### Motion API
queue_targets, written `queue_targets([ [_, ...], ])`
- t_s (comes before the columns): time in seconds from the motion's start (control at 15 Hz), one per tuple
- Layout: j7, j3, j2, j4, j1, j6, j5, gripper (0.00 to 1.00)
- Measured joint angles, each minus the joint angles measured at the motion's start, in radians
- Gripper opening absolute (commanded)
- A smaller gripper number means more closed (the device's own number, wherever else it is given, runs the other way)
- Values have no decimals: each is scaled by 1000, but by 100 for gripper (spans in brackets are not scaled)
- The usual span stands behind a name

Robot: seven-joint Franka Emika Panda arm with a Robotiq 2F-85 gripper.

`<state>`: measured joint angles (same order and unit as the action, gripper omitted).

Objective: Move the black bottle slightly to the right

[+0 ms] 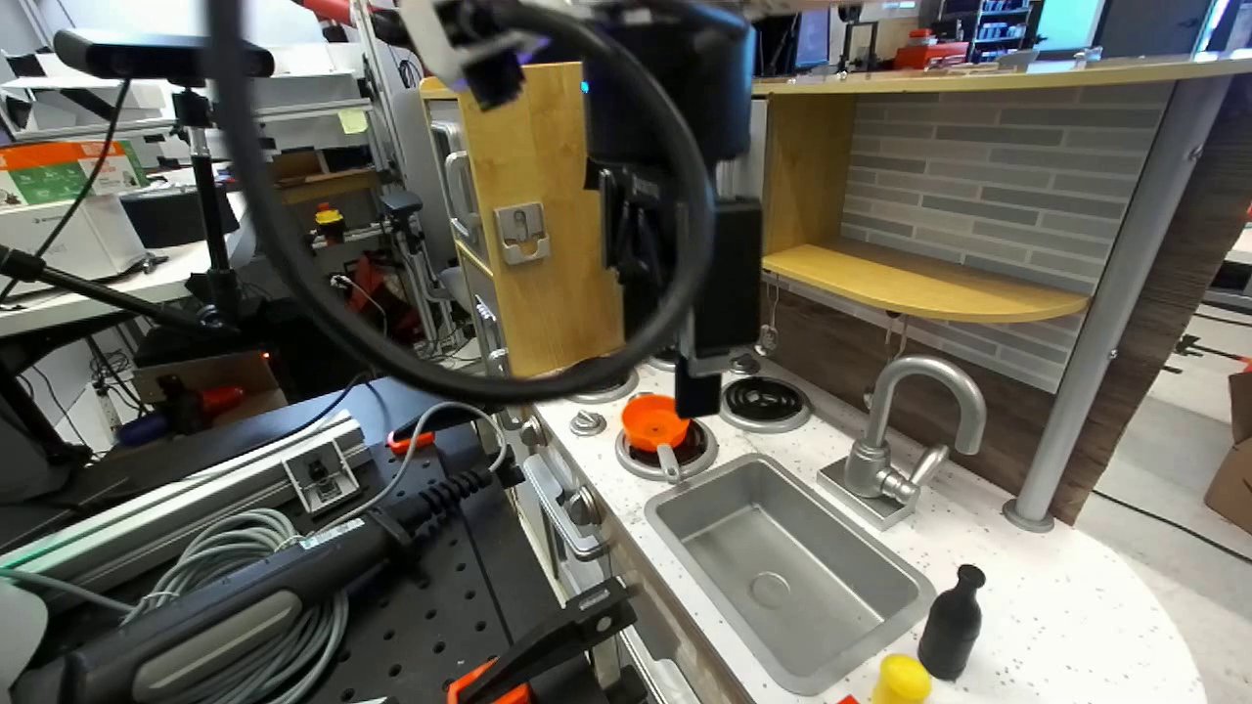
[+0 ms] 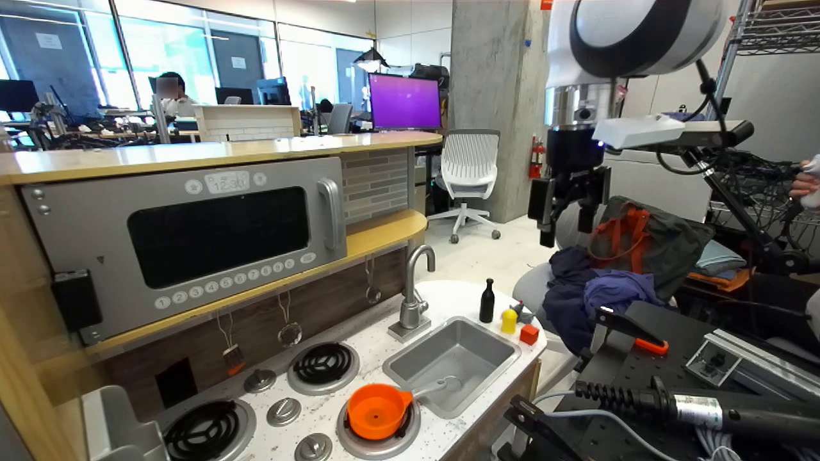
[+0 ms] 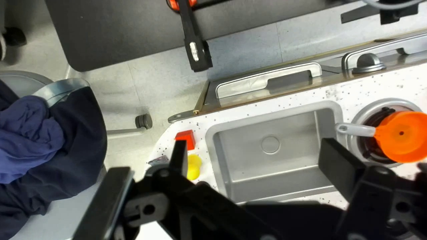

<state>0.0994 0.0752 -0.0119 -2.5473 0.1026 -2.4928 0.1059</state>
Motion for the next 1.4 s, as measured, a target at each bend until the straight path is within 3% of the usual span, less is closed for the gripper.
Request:
queue_targets([
  [0.6,12,7,-484,395,-1,-42,-57,100],
  [1.4,48,49,-802,746,13,-39,-58,100],
])
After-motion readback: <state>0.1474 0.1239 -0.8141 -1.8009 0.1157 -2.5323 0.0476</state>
